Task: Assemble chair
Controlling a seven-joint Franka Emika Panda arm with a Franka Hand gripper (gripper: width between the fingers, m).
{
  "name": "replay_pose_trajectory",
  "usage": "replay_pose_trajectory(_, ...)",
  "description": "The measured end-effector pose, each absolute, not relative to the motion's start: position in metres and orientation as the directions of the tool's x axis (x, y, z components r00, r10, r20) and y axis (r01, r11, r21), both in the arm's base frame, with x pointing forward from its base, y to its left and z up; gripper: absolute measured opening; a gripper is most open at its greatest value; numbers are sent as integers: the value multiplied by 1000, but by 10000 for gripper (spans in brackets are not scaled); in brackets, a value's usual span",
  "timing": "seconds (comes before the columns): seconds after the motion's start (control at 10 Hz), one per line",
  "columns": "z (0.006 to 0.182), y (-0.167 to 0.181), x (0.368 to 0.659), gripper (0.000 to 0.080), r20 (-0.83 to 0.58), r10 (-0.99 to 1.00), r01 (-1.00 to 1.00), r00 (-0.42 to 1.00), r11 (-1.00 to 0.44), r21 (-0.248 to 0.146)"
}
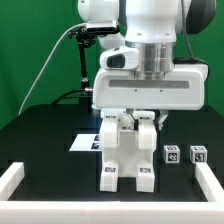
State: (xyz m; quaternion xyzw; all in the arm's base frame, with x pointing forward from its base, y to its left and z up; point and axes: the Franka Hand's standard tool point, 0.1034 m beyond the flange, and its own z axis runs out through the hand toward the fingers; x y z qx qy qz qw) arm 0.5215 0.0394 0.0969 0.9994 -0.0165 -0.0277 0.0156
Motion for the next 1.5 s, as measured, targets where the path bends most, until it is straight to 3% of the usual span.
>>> replay_pose_trajectory(0.6,97,35,529,285,-40,-1,0,999,-999,33)
replay_pose_trajectory(0.8,97,35,529,535,-40,-1,0,999,-999,33)
replay_pose_trajectory(0.9,97,35,529,613,-40,-1,0,999,-999,33)
replay_pose_trajectory(1.5,97,35,529,649,-40,-1,0,999,-999,33)
